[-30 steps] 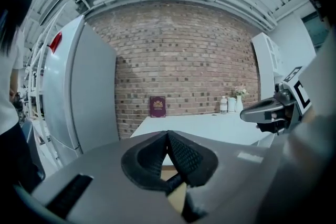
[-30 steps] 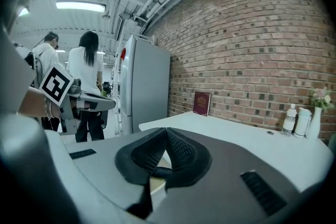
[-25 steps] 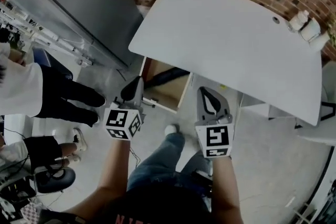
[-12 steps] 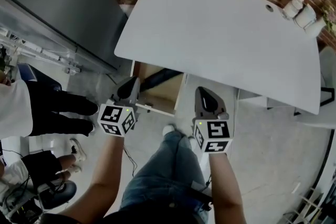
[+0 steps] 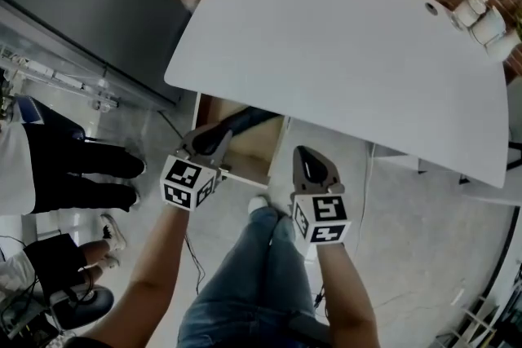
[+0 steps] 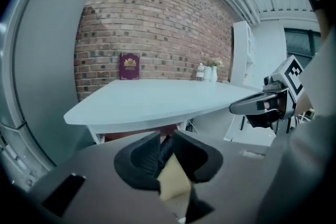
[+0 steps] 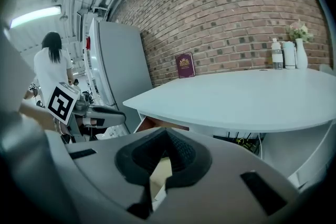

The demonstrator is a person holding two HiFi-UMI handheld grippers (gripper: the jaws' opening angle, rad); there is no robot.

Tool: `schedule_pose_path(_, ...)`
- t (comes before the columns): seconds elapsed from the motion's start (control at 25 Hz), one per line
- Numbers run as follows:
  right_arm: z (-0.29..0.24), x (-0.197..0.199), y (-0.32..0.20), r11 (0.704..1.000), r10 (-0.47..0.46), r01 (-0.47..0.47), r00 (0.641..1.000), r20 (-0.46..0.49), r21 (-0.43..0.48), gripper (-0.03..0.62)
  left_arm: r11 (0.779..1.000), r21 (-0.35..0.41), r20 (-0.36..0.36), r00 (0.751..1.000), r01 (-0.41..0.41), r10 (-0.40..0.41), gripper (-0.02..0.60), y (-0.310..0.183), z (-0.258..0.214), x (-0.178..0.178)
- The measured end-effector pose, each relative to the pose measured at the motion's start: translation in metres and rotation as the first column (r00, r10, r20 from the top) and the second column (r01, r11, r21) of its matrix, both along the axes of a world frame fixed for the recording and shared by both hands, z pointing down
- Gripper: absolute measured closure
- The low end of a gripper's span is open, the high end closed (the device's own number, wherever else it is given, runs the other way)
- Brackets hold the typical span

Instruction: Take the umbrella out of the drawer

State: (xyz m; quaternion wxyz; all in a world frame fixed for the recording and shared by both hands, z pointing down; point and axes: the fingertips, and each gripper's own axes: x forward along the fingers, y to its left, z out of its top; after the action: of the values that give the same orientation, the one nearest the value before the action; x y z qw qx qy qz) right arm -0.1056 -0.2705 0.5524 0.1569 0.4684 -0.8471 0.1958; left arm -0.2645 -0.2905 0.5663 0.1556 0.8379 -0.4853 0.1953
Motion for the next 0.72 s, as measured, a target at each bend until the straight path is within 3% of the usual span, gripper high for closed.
schedule_pose_path(0.08,0.014,0.000,-0.002,1.000,0.006,-0.006,1.000,-0.014,0.011,0.603,0.998,-0.040,0.017,0.998,-0.052,0.052,0.449,-0.003,0.020,0.006)
schedule_pose_path(0.2,0.032,-0.006,-0.003,1.000,-0.024,0.024,0.998,-0.054,0.009,0.603,0.989,-0.089,0.081,0.989,-0.114,0.122,0.390,-0.007,0.053,0.011)
schedule_pose_path(0.4,0.068,-0.003,-0.008,1.000,0.000,0.000,0.999,-0.045,0.000,0.603,0.974,-0.152,0.212,0.957,-0.169,0.199,0.390,-0.019,0.111,0.011)
schedule_pose_path(0.6,0.104,0.011,-0.010,0.996,0.067,-0.072,0.994,-0.082,-0.051,0.603,0.969,-0.188,0.224,0.953,-0.162,0.203,0.388,-0.036,0.147,0.012)
schedule_pose_path(0.72,0.121,0.015,-0.006,0.994,0.073,-0.081,0.992,-0.102,-0.074,0.603,0.956,-0.227,0.282,0.927,-0.184,0.246,0.375,-0.042,0.177,0.012)
